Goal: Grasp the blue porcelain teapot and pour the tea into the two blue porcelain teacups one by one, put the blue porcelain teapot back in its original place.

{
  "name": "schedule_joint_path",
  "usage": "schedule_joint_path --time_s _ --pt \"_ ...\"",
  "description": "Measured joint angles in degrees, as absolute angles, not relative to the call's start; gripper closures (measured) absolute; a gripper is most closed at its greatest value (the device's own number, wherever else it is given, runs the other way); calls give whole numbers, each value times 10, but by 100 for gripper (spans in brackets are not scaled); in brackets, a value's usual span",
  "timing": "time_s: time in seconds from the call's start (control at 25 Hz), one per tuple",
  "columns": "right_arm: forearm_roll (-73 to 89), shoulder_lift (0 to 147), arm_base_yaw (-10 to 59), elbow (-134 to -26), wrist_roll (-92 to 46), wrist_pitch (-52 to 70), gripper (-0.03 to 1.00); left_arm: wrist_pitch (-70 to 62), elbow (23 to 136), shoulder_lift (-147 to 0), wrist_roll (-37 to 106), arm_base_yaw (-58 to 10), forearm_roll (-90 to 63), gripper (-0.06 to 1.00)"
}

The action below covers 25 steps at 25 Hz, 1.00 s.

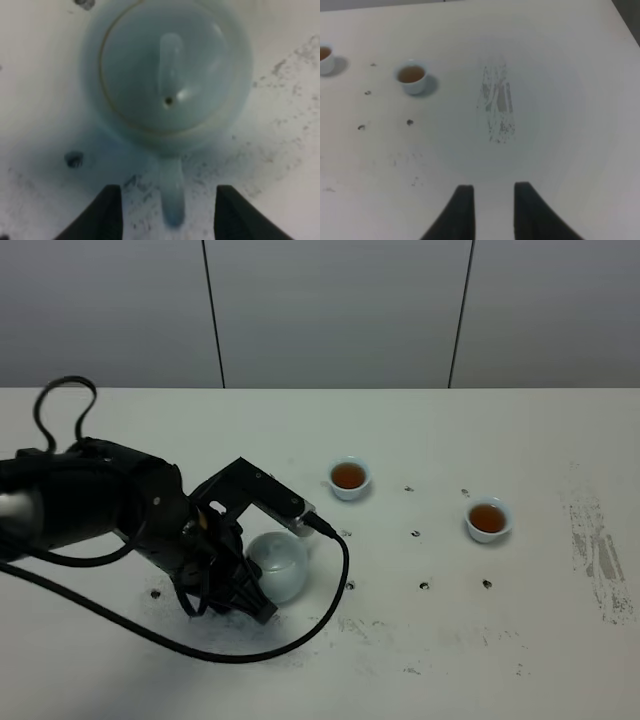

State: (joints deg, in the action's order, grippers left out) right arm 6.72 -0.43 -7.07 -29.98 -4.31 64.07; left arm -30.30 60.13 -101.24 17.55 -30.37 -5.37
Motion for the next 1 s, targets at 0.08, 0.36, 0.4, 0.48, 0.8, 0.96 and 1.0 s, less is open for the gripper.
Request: schedule_joint_path --time_s 0.08,0.36,0.4,0.48,0.8,0.96,1.0 --pt "67 -4 -71 -300 -43 641 76 -335 601 -970 162 -304 -51 46" --pt "67 -4 -71 -300 -43 641 76 -408 601 -813 38 -304 29 46" --pt "67 -4 -71 -300 -43 641 76 -417 601 -798 19 -304 50 46" --pt "67 -4 -71 -300 -43 641 76 -439 601 -781 -24 -301 86 46" --pt "67 -4 -71 -300 -43 641 76 -526 601 -762 -66 -174 90 46" --pt "67 -4 -71 -300 -43 641 76 -541 577 -699 -65 -108 90 46" --pt "67 -4 -71 -300 -43 641 76 -545 562 -674 -65 -94 90 46"
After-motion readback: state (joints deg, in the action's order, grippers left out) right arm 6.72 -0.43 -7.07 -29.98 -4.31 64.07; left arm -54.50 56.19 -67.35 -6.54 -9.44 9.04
